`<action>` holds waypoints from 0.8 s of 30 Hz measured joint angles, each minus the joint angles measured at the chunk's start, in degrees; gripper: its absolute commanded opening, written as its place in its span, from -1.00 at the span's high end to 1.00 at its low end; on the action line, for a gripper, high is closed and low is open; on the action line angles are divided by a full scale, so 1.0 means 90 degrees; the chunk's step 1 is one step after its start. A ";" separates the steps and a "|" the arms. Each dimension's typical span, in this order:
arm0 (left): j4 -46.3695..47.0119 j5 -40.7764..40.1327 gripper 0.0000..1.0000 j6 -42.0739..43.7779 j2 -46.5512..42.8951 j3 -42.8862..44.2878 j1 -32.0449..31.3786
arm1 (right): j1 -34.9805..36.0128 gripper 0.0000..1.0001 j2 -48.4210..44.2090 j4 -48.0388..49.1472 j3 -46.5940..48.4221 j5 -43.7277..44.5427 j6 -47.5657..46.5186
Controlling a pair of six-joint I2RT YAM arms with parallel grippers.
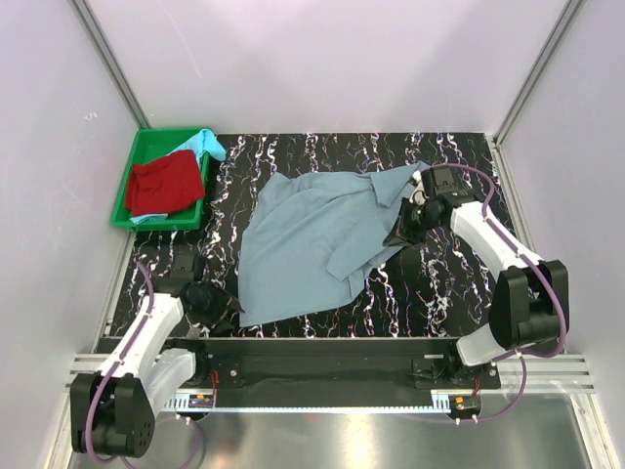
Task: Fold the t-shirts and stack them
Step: Flatten the tshirt out
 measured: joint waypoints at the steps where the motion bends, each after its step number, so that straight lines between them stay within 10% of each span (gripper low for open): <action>1: -0.0075 -0.0036 -0.07 -0.0078 0.0000 0.0015 -0.0007 | 0.0000 1.00 -0.0002 -0.0015 -0.0046 0.0024 0.0005; 24: -0.0760 -0.0534 0.04 -0.2650 0.1253 0.0631 -0.0998 | 0.0000 1.00 -0.0600 0.0041 -0.0544 0.0027 0.0046</action>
